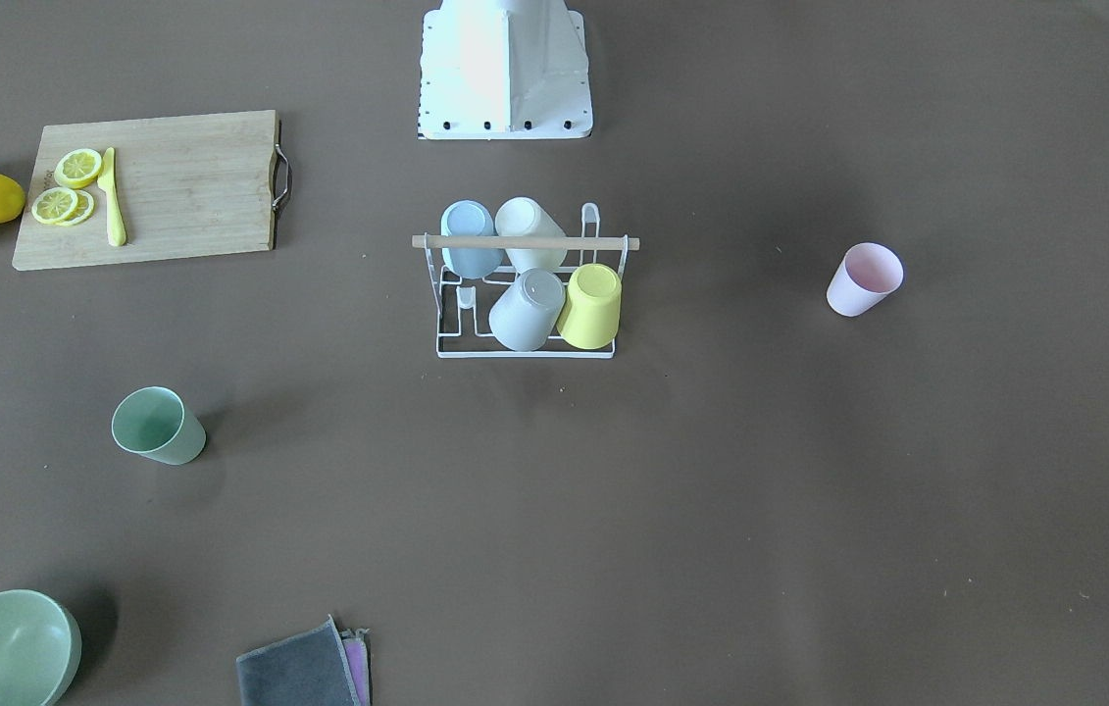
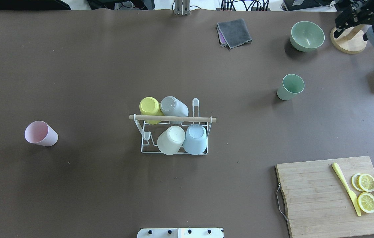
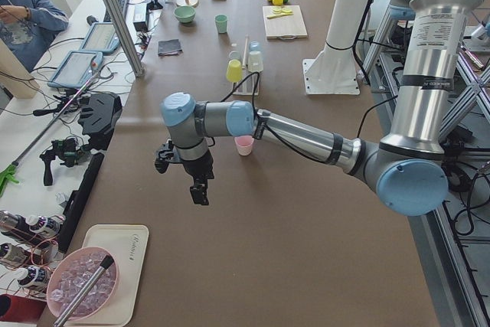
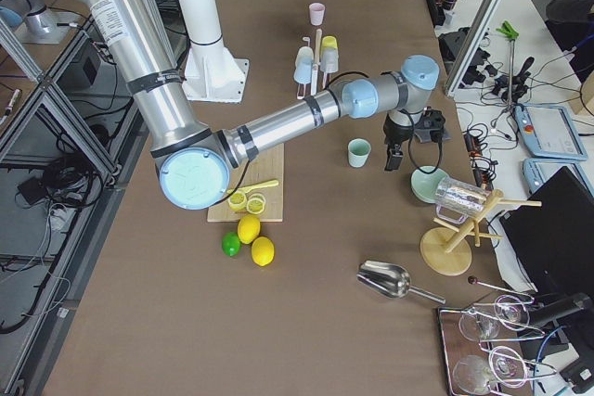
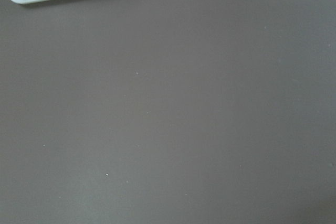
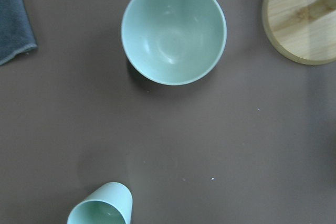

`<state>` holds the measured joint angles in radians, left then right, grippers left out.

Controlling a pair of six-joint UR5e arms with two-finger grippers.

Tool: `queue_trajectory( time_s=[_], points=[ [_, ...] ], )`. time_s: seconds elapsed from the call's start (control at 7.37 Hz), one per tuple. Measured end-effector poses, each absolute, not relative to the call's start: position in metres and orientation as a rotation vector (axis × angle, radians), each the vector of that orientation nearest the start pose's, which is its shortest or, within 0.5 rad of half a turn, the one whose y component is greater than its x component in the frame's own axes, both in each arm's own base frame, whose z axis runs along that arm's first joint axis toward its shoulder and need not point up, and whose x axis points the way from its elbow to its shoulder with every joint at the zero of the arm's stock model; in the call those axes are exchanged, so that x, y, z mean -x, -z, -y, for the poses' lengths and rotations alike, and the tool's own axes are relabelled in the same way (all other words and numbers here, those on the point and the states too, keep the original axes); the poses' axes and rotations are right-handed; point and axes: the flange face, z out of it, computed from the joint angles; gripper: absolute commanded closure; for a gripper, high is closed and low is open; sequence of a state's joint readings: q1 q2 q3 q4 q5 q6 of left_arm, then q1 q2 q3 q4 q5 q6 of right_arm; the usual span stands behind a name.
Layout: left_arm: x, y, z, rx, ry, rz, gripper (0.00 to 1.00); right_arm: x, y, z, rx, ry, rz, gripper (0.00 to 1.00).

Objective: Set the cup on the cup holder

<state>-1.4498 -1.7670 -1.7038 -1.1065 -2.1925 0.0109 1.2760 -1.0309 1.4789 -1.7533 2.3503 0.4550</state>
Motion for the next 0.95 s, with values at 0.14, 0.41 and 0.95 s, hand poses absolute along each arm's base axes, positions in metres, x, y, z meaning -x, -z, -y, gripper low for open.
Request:
queue_trajectory(
  time_s=[0.14, 0.41, 0.95],
  points=[
    [-0.037, -0.534, 0.572, 0.257, -0.136, -0.594, 0.02, 0.171, -0.384, 0.692, 0.073, -0.026, 0.816, 0.00],
    [-0.145, -0.502, 0.599, 0.355, -0.279, -0.564, 0.02, 0.252, -0.370, 0.704, 0.130, 0.061, 0.805, 0.00],
    [-0.297, -0.418, 0.589, 0.373, -0.520, -0.622, 0.02, 0.325, -0.414, 0.737, 0.221, 0.282, 0.756, 0.00]
  ],
)
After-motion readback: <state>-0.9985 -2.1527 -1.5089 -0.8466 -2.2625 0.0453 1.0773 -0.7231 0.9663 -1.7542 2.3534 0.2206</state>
